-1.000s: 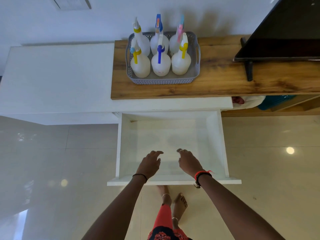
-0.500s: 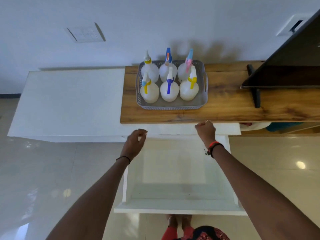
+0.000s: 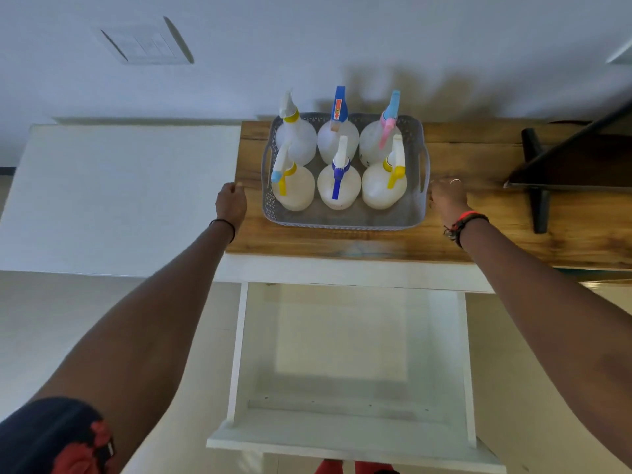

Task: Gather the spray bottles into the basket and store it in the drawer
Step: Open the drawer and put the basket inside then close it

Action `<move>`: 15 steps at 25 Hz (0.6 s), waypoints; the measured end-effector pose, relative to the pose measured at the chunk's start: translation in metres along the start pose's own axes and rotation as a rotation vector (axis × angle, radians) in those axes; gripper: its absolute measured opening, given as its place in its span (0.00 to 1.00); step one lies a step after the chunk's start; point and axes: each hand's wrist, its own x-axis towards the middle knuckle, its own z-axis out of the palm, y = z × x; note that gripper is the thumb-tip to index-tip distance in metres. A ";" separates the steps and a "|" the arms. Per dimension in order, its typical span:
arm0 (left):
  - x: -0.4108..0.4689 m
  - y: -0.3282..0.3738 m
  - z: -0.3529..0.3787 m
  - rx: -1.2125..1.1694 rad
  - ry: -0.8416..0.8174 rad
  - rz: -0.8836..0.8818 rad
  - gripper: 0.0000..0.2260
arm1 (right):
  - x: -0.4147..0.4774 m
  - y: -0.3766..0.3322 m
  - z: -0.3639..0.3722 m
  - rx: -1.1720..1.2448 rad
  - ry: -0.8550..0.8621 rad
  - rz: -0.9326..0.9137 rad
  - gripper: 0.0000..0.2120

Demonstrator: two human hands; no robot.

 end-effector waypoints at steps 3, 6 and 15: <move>0.029 0.013 0.015 0.058 -0.017 0.006 0.16 | 0.025 -0.008 0.012 -0.013 -0.013 0.024 0.06; 0.048 0.024 0.028 0.031 -0.079 0.019 0.12 | 0.037 -0.019 0.025 -0.031 -0.048 -0.008 0.13; 0.058 0.046 0.041 -0.074 -0.233 0.025 0.13 | 0.066 -0.030 0.031 -0.110 -0.001 -0.035 0.08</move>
